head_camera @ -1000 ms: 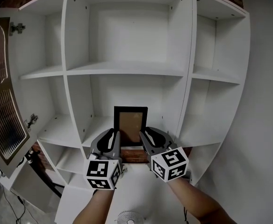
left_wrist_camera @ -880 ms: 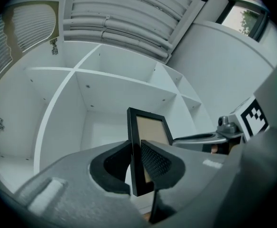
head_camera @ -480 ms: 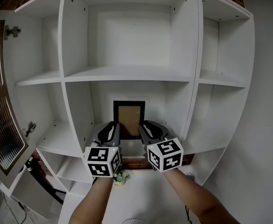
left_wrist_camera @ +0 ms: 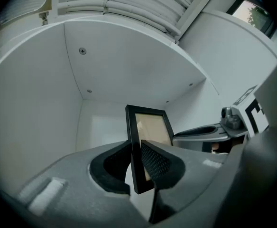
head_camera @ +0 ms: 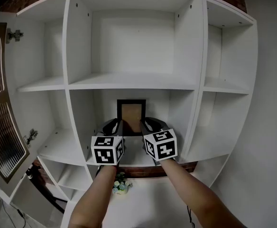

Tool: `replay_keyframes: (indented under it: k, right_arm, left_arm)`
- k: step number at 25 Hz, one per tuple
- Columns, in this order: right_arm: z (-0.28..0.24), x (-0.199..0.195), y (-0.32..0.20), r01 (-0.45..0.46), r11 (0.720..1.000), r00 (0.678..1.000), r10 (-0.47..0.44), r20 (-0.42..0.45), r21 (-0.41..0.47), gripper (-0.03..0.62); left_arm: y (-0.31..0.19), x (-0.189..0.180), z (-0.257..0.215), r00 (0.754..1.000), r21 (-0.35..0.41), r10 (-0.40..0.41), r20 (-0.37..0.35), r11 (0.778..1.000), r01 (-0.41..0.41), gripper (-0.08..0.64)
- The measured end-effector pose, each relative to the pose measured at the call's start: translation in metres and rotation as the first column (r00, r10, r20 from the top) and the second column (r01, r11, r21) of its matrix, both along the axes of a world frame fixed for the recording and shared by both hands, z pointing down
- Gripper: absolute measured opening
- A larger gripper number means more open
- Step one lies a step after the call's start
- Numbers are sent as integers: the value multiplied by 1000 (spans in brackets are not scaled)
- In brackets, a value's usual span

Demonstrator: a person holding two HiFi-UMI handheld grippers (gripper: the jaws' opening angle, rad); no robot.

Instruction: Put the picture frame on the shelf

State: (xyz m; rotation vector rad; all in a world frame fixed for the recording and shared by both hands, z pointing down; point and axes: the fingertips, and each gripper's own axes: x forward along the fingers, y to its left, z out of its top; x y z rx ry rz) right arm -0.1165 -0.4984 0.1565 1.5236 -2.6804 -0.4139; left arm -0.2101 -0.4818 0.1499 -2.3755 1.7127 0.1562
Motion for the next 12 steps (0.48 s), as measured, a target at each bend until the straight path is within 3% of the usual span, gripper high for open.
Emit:
replay_keyframes:
  k: [12]
  right_arm:
    - [18,-3,-59,-26,995,998,21,-56,-92,86]
  left_arm:
    - [-59,-1,14,998,-114,-26,58,993,33,71]
